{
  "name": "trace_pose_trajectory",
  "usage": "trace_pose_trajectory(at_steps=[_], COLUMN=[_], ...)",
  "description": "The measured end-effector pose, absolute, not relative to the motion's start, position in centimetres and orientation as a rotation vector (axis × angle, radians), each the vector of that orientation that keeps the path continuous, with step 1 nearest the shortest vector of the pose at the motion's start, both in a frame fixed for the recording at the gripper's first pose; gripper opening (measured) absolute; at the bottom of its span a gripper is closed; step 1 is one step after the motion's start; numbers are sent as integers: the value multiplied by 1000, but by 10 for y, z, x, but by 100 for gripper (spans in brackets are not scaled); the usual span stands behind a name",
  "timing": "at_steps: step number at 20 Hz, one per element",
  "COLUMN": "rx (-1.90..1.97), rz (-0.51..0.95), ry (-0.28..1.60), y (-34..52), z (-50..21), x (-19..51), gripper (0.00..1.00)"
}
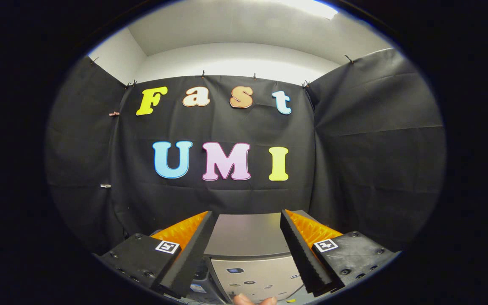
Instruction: Put the clothes into the washing machine and then close the washing machine lid.
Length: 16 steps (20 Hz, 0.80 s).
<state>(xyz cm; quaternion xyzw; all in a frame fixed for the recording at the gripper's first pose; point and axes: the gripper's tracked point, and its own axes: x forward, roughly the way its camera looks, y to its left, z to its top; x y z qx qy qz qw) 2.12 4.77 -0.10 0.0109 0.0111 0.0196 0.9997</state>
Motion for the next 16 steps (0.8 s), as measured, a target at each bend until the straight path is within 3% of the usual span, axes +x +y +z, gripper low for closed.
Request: trace_pose_trajectory(at_steps=[16], rx=[-23], rz=[36], ry=[40], y=[59], z=[-6], x=[24], gripper=[99])
